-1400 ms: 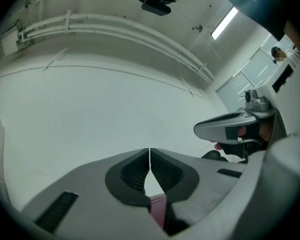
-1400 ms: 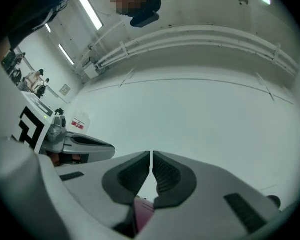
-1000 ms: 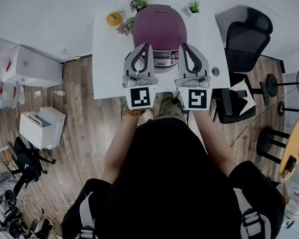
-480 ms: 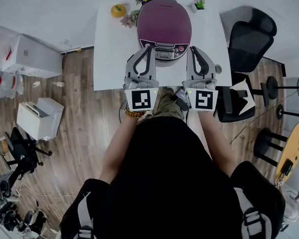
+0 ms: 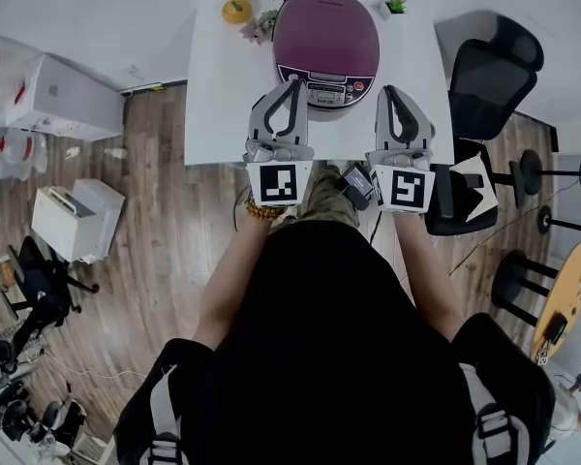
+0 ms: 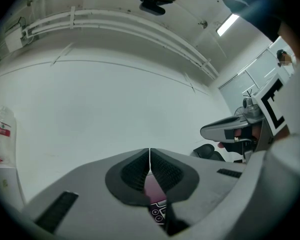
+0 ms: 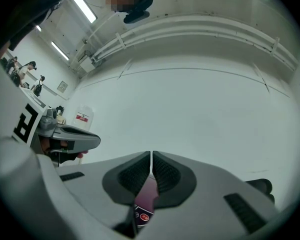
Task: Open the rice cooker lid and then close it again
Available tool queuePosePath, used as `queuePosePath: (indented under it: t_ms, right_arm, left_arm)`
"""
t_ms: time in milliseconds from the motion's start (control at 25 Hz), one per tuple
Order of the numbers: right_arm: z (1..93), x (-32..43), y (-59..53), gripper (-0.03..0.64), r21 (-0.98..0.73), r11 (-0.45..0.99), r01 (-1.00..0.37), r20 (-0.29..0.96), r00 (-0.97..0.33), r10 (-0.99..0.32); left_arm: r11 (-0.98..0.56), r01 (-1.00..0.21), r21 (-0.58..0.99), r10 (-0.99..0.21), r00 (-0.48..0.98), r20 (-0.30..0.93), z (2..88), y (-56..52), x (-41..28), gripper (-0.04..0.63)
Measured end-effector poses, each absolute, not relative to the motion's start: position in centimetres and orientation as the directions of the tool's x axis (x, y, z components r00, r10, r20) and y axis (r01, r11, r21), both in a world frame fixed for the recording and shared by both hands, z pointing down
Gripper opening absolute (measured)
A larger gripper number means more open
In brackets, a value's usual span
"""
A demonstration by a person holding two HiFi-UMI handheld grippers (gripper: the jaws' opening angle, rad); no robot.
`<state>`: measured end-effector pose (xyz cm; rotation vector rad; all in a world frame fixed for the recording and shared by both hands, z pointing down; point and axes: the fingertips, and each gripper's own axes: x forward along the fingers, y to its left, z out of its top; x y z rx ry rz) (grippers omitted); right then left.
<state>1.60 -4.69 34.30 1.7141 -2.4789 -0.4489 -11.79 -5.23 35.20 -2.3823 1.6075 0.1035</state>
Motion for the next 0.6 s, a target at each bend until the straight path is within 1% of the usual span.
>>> queuePosePath:
  t_ms: [600]
  right_arm:
    - [34.1, 1.0, -4.4, 0.035, 0.305, 0.349, -0.886, -0.091, -0.392, -0.915]
  left_arm:
    - [-0.307, -0.937, -0.166, -0.913, 0.339, -0.226, 34.8, -4.8, -13.7, 0.025]
